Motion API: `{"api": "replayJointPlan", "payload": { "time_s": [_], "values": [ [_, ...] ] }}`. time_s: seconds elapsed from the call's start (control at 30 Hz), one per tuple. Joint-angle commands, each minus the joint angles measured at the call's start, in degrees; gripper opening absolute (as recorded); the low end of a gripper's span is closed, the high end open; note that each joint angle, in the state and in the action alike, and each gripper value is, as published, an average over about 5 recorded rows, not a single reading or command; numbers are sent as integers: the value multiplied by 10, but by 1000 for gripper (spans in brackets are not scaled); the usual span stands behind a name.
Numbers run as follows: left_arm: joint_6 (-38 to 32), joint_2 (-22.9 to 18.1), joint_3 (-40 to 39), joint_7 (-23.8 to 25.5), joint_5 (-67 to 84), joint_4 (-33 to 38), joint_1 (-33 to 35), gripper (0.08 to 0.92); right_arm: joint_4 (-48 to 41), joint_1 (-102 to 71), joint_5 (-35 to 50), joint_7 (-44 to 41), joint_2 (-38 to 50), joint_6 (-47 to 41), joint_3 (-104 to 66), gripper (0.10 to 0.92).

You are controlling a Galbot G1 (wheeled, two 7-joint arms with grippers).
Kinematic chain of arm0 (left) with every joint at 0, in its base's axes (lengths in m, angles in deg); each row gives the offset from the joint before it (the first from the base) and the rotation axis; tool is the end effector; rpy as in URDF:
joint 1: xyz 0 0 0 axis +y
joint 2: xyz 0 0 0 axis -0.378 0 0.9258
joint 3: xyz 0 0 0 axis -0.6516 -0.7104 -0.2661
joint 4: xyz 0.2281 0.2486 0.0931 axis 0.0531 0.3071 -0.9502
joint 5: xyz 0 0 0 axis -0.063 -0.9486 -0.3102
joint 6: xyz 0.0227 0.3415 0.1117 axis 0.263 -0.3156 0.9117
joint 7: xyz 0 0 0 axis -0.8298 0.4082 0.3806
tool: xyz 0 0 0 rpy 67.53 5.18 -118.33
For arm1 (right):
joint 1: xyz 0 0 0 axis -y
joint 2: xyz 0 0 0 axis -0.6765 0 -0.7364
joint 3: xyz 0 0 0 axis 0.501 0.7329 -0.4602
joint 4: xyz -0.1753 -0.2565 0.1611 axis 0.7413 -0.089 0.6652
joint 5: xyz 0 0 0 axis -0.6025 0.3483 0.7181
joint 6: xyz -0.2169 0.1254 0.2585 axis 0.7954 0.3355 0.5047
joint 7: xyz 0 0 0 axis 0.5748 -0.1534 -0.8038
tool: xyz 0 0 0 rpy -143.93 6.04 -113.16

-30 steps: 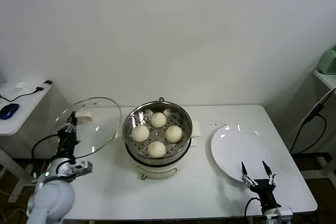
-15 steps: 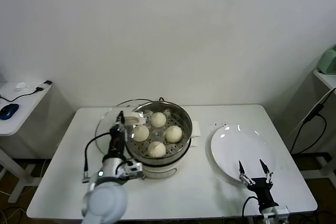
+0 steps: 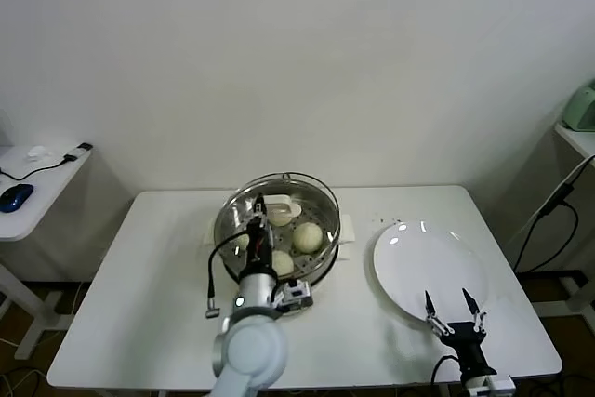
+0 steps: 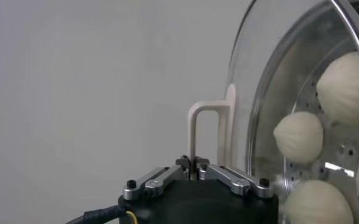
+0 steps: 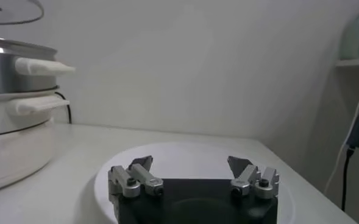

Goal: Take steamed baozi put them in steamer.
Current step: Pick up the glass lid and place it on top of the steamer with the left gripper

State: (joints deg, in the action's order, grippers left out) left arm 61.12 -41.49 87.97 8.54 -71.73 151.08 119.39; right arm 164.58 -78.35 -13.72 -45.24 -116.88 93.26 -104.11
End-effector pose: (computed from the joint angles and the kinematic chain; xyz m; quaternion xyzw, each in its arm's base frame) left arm 0.2618 -0.1402 -0.2481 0.0379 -0.7585 -0.6501 0.0248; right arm 0.1584 -0.1243 -0.4266 0.0018 -0.9970 0.0439 0.0638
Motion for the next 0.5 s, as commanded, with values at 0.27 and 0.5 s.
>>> {"api": "replayJointPlan", "payload": {
  "time_s": [0.27,0.5],
  "values": [
    [19,-45,-19,-22,-52,-102,-27,137,-3,-7,9,8,1,19,-6,823],
    [18,-40,-8,-23,-66,-111,-26,137,-5,-7,7,10,0,24,-7,823]
  ]
}}
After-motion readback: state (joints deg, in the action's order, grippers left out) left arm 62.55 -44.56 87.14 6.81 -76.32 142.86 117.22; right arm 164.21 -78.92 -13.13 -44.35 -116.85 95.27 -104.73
